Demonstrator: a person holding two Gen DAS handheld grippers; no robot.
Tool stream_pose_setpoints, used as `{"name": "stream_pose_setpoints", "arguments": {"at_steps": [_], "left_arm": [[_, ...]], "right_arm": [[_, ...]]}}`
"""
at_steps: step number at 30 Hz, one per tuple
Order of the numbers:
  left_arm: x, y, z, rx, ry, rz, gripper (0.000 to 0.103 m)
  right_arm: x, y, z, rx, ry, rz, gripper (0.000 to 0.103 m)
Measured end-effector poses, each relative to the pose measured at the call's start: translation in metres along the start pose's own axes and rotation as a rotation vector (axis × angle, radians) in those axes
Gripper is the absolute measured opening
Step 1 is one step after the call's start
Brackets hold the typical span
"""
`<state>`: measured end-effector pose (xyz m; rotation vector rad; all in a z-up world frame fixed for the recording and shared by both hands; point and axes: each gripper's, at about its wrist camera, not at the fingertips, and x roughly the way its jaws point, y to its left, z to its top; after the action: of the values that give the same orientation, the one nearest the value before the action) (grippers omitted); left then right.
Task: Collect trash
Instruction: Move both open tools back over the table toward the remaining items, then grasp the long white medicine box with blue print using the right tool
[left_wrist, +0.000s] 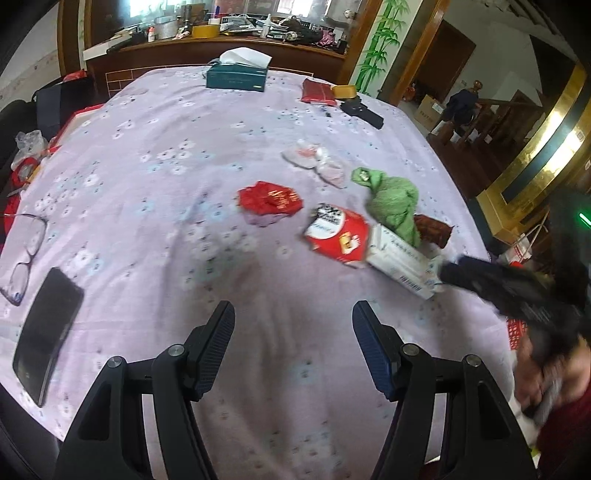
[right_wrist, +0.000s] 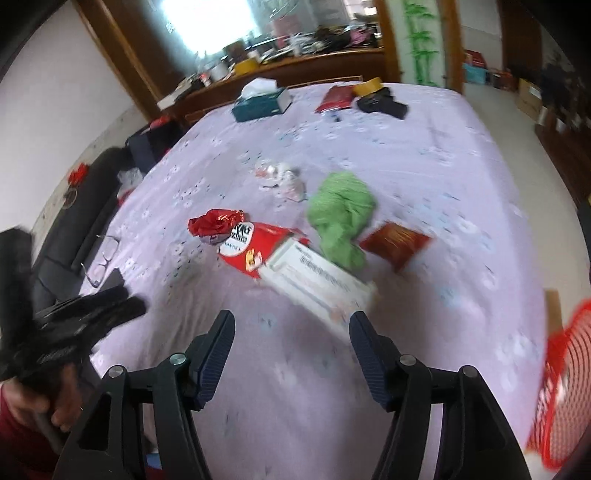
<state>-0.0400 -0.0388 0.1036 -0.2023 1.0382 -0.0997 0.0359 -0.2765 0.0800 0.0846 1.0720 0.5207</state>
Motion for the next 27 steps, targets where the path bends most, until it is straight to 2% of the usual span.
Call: {"name": "stream_pose_setpoints", "arguments": {"at_steps": [3,9,13,18,20,25,27], "left_arm": [[-0.003,0.01,-0.003,0.016,0.005,0.008,0.065],[0.002,0.015,-0.002,0.037,0.02,-0.002,0.065],[0.01,0.014,0.007,0.04,0.029,-0.016,0.065],[0.029,0.005,0.028,0.056,0.044,-0.041,0.067],[0.04,-0.001,0.037,0.065,0.059,-0.039,0.067],[0.062,-0.016,0.055,0.08,0.086,-0.048,0.067],[0.066,-0.019,0.061,0.079,0.089,-0.071,0.067]], "right_arm": [[0.032,-0.007,0.018,-0.013,0.038,-0.015,0.072],[0.065,-0.024,0.036,-0.034,0.086,-0.021,0.075],[0.073,-0.027,0.03,-0.014,0.137,0.046,0.076],[0.069,-0.004,0.011,-0.079,0.187,0.089,0.076],[0.07,0.008,0.003,-0.126,0.186,0.045,0.076],[0.078,0.022,0.006,-0.164,0.144,-0.155,0.076],[0.074,0.02,0.008,-0.158,0.125,-0.145,0.076]]}}
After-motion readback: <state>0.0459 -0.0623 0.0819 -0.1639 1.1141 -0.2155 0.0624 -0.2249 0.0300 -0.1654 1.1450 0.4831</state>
